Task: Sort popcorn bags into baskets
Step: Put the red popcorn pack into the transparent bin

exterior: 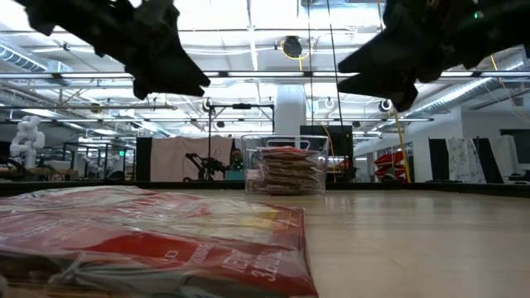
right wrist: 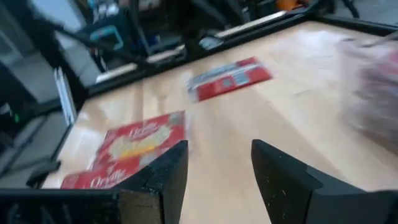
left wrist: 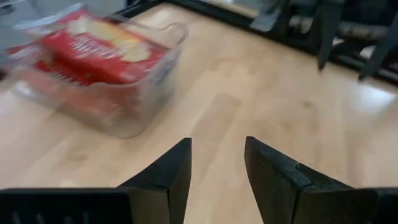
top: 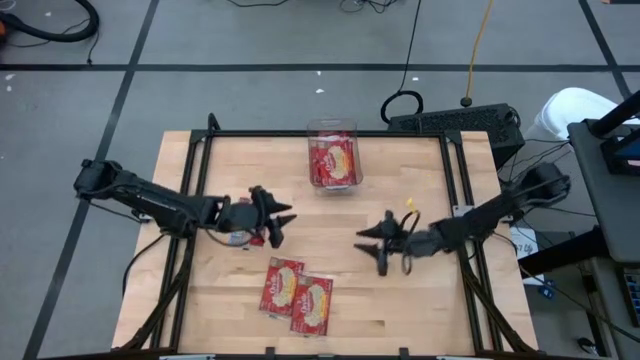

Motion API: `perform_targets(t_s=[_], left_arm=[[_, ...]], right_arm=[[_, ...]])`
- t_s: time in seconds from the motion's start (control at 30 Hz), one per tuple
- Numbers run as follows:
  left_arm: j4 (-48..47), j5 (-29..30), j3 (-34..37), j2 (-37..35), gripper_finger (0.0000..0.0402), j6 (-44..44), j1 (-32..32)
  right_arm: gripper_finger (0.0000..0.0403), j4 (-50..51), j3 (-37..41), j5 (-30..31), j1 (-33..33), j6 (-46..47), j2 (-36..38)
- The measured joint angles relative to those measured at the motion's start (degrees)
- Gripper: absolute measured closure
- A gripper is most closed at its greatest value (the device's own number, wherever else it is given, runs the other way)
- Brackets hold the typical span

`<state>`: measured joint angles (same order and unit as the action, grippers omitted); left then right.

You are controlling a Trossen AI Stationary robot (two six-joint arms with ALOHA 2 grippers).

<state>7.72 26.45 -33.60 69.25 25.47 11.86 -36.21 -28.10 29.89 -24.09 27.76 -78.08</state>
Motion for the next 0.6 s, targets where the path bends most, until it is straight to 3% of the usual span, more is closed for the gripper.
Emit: perform_targets(t_s=[0.3, 0.6], left_arm=[[11.56, 3.81, 3.70, 0.02, 0.0250, -0.20, 8.83], [12.67, 2.04, 3.82, 2.28, 0.0250, -0.11, 20.99]], right_arm=[[0.0225, 9.93, -21.08, -1.84, -6.86, -14.71, -20.48], [0.0214, 24.33, -34.18, -3.58, -11.28, -16.74, -30.18]])
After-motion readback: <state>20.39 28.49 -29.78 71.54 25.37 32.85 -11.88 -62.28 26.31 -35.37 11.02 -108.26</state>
